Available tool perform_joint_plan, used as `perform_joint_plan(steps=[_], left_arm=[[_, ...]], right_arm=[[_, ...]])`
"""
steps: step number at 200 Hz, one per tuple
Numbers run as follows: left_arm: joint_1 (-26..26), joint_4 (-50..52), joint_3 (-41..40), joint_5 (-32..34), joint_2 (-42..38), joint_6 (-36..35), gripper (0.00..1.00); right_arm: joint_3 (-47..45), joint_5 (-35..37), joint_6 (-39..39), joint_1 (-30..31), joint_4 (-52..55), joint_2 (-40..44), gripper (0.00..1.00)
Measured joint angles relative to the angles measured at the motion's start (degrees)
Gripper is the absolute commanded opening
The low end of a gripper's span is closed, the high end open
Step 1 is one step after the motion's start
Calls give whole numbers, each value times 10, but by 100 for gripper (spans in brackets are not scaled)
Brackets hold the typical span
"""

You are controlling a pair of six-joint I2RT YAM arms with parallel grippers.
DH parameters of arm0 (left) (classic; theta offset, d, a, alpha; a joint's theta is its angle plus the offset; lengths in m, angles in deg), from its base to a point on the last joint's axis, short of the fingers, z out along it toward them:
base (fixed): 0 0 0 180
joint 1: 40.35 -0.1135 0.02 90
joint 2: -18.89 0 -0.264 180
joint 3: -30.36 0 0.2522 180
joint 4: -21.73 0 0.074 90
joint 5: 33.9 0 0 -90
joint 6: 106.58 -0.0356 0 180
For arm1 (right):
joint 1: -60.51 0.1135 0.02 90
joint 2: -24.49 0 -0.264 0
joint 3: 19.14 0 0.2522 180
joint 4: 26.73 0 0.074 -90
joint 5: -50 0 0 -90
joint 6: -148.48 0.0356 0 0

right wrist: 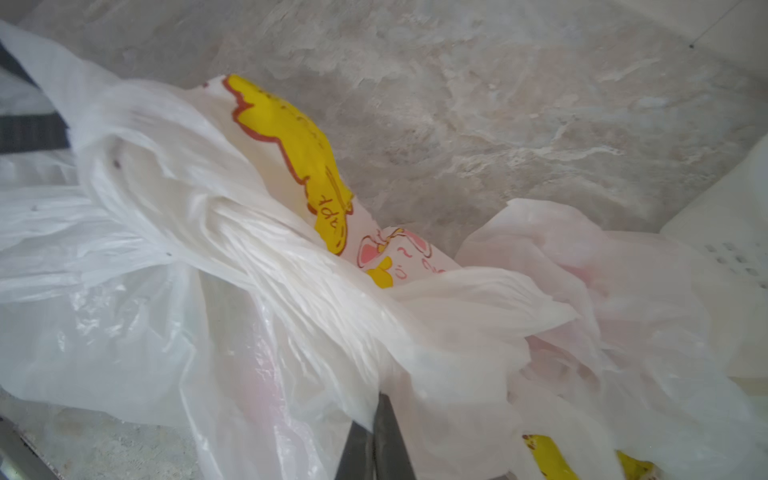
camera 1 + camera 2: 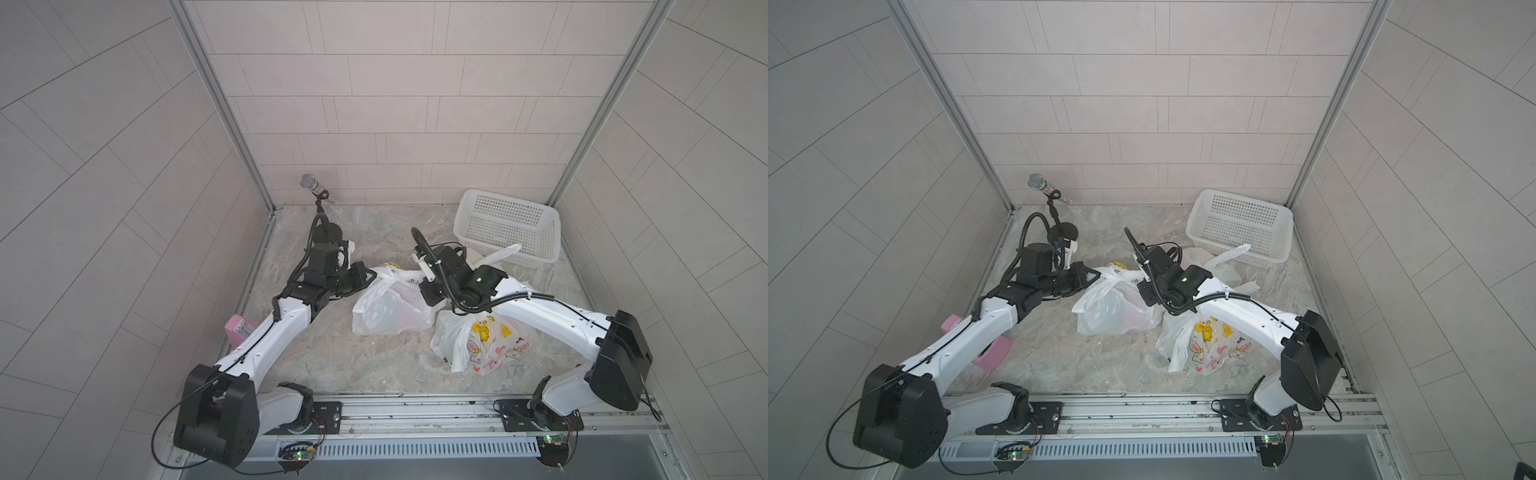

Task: Untie the knot of a plastic bag & take out the apple
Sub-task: Untie the plastic bag at the center of the board.

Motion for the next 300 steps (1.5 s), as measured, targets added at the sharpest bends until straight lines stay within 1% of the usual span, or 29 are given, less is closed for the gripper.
perform_joint_plan(steps=[3, 6, 15, 34, 43, 74, 108, 120, 147, 162, 171, 175, 180, 190, 200, 226, 241, 259, 285, 300], left_arm=[[-2, -1, 0, 0, 0, -2, 34], [-2, -3, 0, 0, 0, 5, 37], [-3, 5, 6, 0, 0, 2, 40], [-5, 37, 32, 10, 1, -12, 55], [-5, 52, 48, 20, -1, -24, 58], [9, 97, 88, 52, -8, -55, 62], [74, 154, 127, 88, 16, -89, 66], [98, 174, 140, 108, 28, -97, 66], [125, 198, 145, 127, 43, -105, 66], [127, 207, 145, 133, 50, -105, 63], [128, 210, 145, 133, 54, -106, 55], [128, 210, 145, 134, 56, -104, 48], [128, 211, 145, 134, 57, -109, 35], [129, 213, 145, 133, 60, -106, 14], [130, 214, 145, 132, 60, -107, 0], [127, 223, 151, 137, 60, -108, 0], [114, 228, 164, 137, 60, -108, 0], [76, 242, 204, 131, 64, -107, 0], [11, 246, 284, 119, 83, -106, 0], [-14, 244, 310, 111, 87, -105, 0]], right_arm=[[-3, 0, 0, -3, -2, 4, 0], [-5, 0, 0, -5, -4, 8, 0], [-14, -7, 0, -8, -16, 21, 0], [-38, -28, 0, -4, -54, 43, 0], [-52, -37, -1, -1, -76, 52, 0], [-82, -55, -3, 5, -121, 68, 0], [-100, -66, -5, 5, -151, 81, 0], [-106, -66, -4, 5, -158, 84, 0], [-118, -66, -2, 7, -173, 88, 0], [-123, -68, -1, 8, -178, 89, 0], [-126, -68, 0, 9, -179, 89, 0], [-127, -68, 0, 9, -180, 89, 0], [-128, -68, 0, 9, -180, 89, 0], [-133, -68, 2, 9, -184, 90, 0], [-140, -67, 4, 9, -188, 95, 0], [-157, -61, 9, 9, -191, 114, 0], [-160, -54, 11, 6, -191, 126, 0], [-160, -47, 17, -9, -191, 141, 0], [-142, -44, 33, -57, -191, 150, 0], [-133, -44, 46, -73, -198, 157, 0]])
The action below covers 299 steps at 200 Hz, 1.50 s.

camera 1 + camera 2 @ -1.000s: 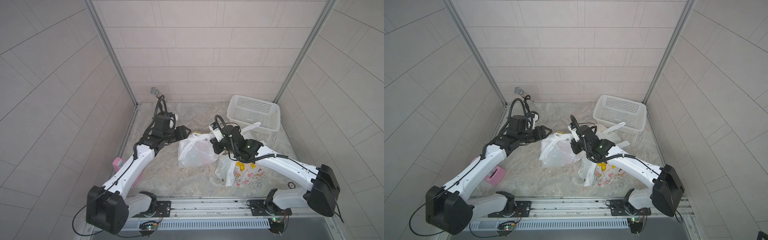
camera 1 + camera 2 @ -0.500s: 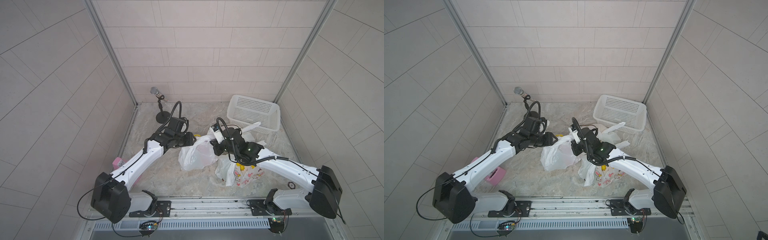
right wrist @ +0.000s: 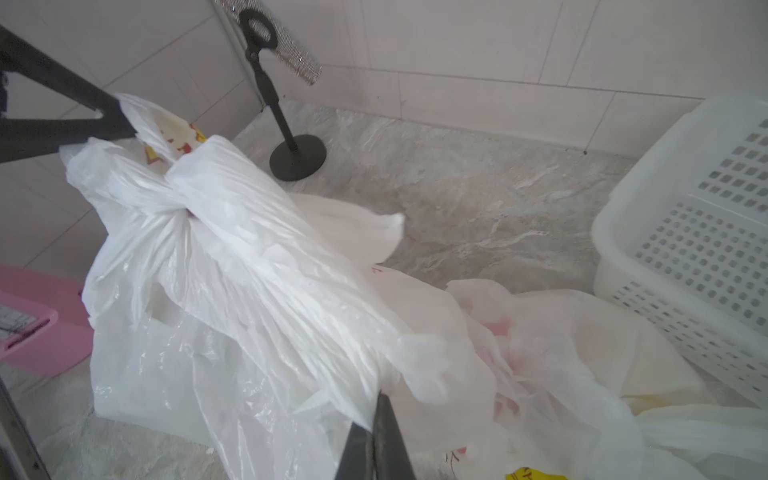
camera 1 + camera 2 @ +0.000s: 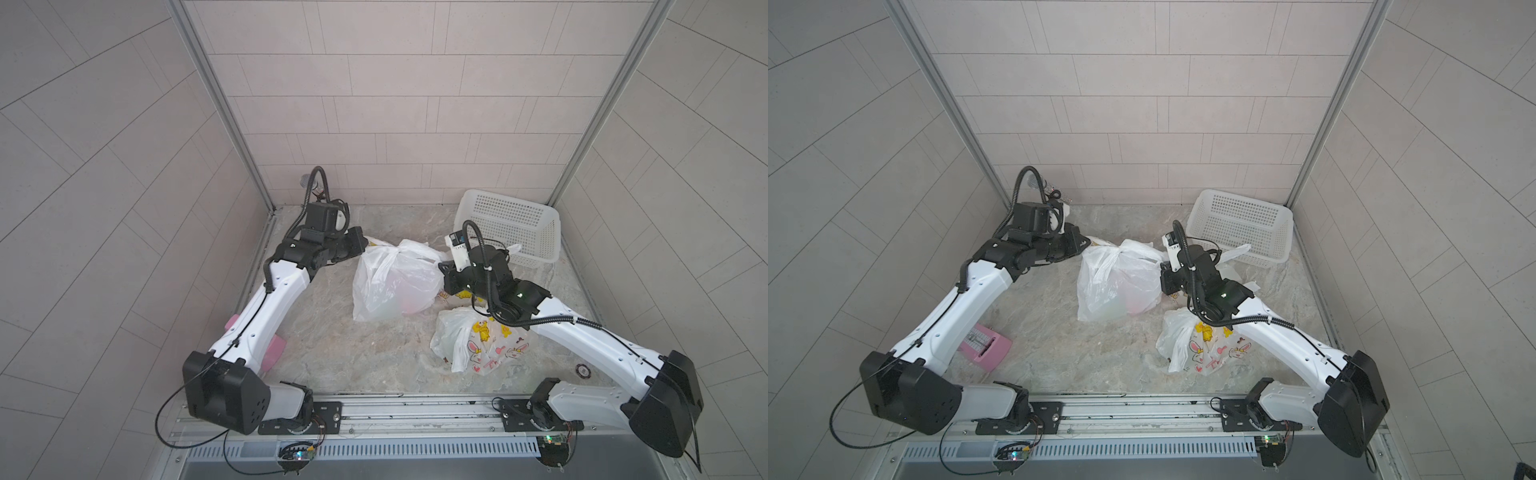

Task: Untie the knot of a plastic bag & take out the apple
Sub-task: Untie the plastic bag at the center of the board.

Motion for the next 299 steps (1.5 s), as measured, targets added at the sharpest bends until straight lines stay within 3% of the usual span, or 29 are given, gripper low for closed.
perform_joint_plan(steps=[30, 47, 68, 101, 137, 183, 194, 212, 224, 248, 299], left_arm=[[-14, -37, -51, -22, -29, 7, 0], [-13, -81, -147, -43, -62, 24, 0], [-11, -119, -256, -64, -79, 51, 0], [-5, -134, -295, -84, -96, 63, 0], [0, -157, -290, -100, -135, 62, 0], [1, -158, -290, -111, -134, 62, 0], [1, -156, -290, -111, -134, 62, 0], [1, -150, -285, -109, -128, 62, 0], [0, -147, -275, -107, -120, 62, 0], [-6, -136, -227, -107, -93, 62, 0], [-38, -125, -37, -115, -4, 55, 0]], right_arm=[[-92, -10, 49, 29, -75, 54, 1], [-161, -12, 82, 60, -79, 59, 30], [-196, -9, 116, 73, -25, 54, 53], [-138, 2, 110, 79, 61, 112, 72], [0, -22, 45, 80, 78, 78, 78], [59, -77, -24, 74, 96, -75, 69], [65, -82, -35, 72, 111, -99, 55], [69, -88, -46, 63, 125, -109, 15], [74, -93, -46, 49, 129, -108, 0], [95, -94, -45, 3, 128, -107, 0], [185, -95, -31, -74, 114, -87, 0]])
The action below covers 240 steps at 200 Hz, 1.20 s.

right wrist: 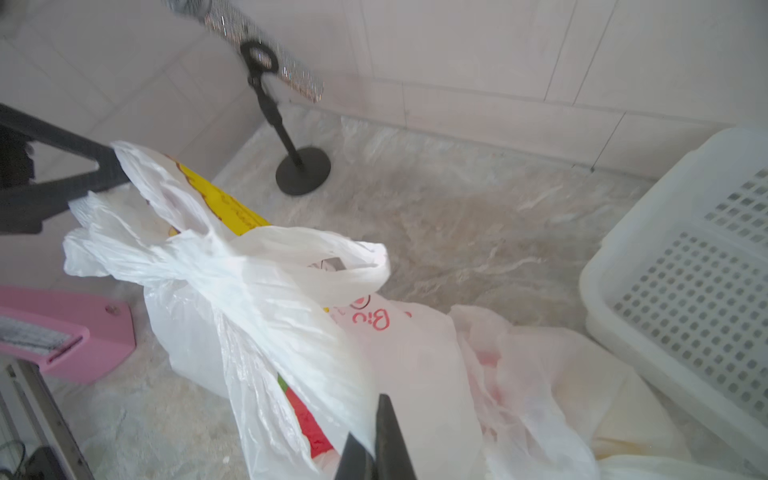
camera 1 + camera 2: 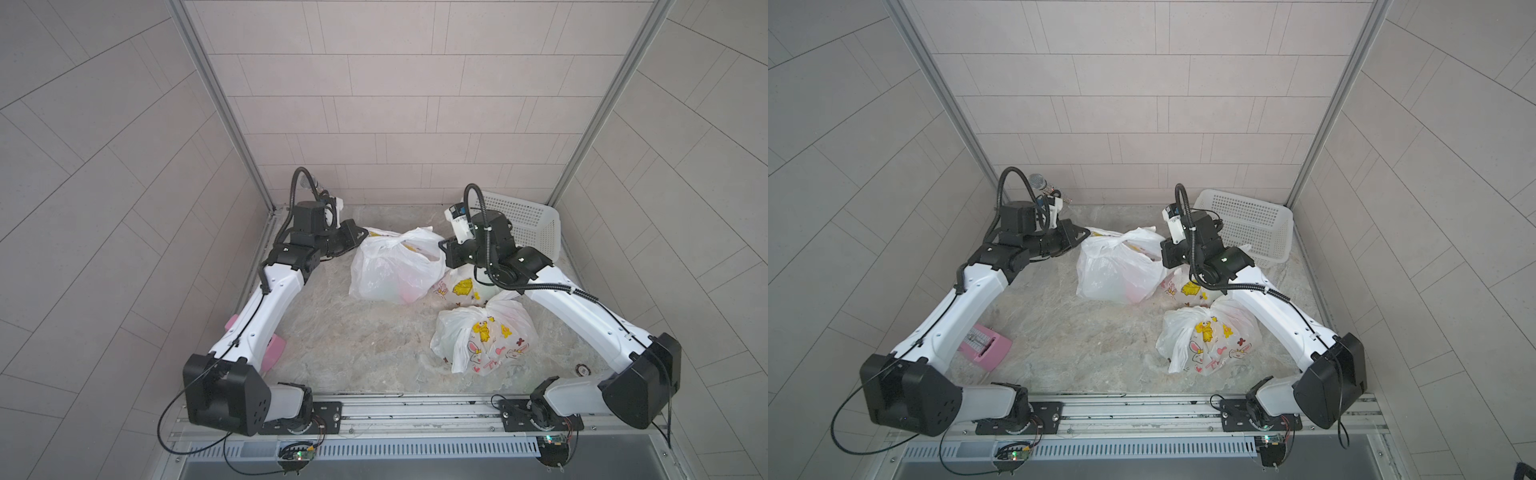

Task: Untie the knot of a plastic bag & take out the apple
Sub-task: Untie the plastic bag at the center of the board.

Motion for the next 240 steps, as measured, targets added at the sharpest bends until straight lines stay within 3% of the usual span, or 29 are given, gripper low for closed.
perform_joint_plan(steps=[26, 52, 79, 98, 135, 151, 167, 195, 220, 240], left_arm=[[-1, -13, -18, -3, -15, -9, 0], [3, -37, -135, -17, -47, -6, 0], [9, -14, -221, -38, -51, -5, 0], [2, -12, -224, -34, -56, -8, 0], [-2, -20, -223, -31, -90, -9, 0], [-3, -23, -223, -21, -94, -12, 0], [-12, -21, -223, -7, -91, -19, 0], [-18, -13, -221, -1, -88, -30, 0], [-18, -11, -219, -5, -88, -41, 0], [-17, -3, -218, -7, -89, -49, 0]], right_arm=[[-103, -19, 55, 2, -97, 69, 0], [-297, -33, 127, 19, -199, 110, 0], [-386, -18, 139, 64, -184, 141, 4], [-378, 19, 124, 116, -151, 191, 6], [-382, 81, 118, 120, -111, 272, 8], [-395, 92, 118, 120, -84, 295, 19], [-397, 96, 107, 129, -53, 306, 40], [-321, 129, 65, 206, 15, 263, 60], [-206, 144, 16, 240, 26, 189, 71], [-130, 163, -17, 240, 30, 121, 74]])
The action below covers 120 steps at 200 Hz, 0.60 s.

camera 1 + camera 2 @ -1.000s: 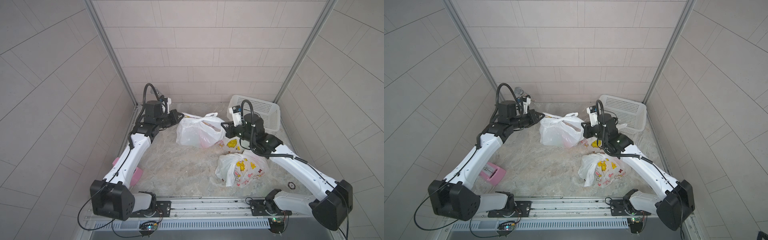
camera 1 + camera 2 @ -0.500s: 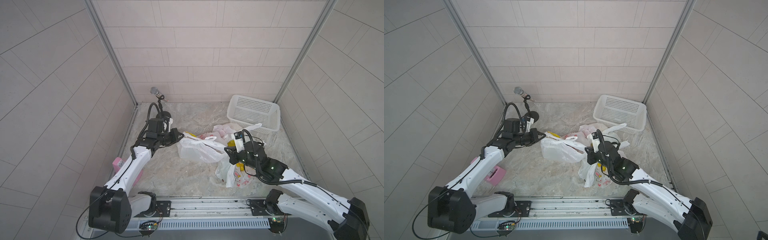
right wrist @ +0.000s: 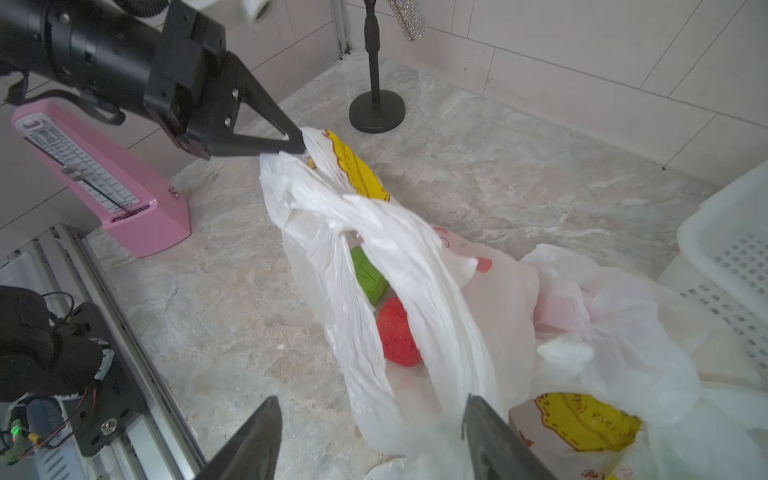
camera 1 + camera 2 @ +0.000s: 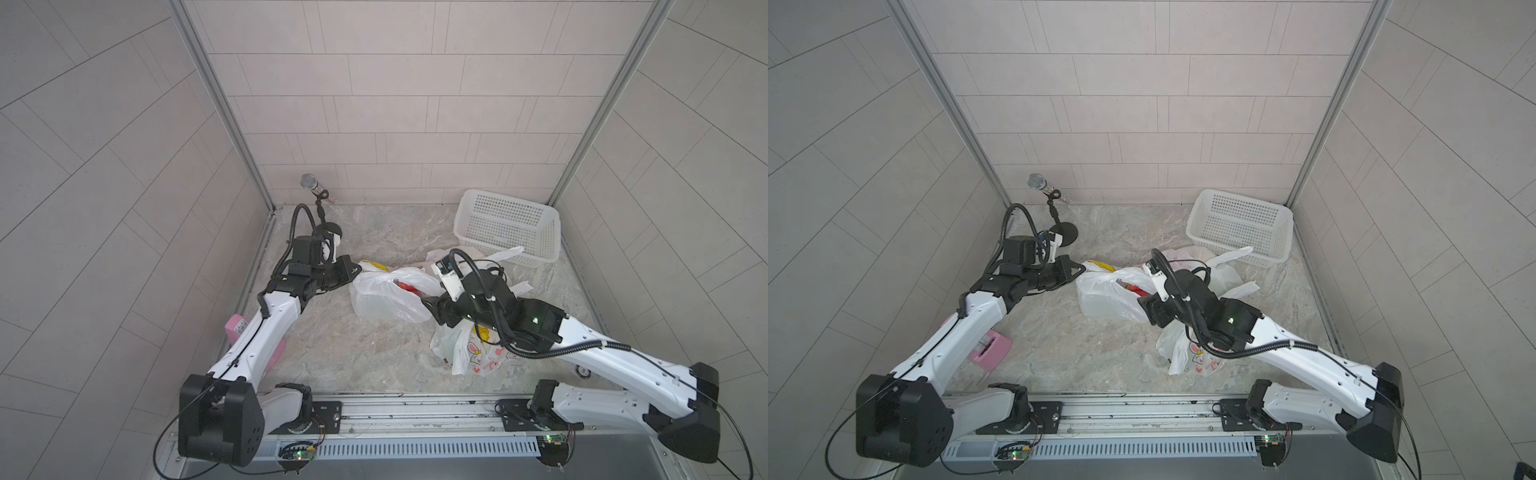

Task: Untie the knot of a plastic bag & take out the apple
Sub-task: Untie the plastic bag at the center of the board.

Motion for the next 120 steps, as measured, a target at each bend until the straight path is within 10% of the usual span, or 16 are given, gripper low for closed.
perform_joint_plan(steps=[49, 88, 120], left_arm=[[0, 15, 2, -7, -11, -10, 0], [0, 15, 22, -20, -7, -9, 0], [0, 19, 93, -22, 37, -6, 0]], right_arm=[[108, 11, -51, -41, 51, -145, 69], [125, -7, -62, -85, 75, -168, 13], [168, -35, -54, -135, 74, -179, 0]])
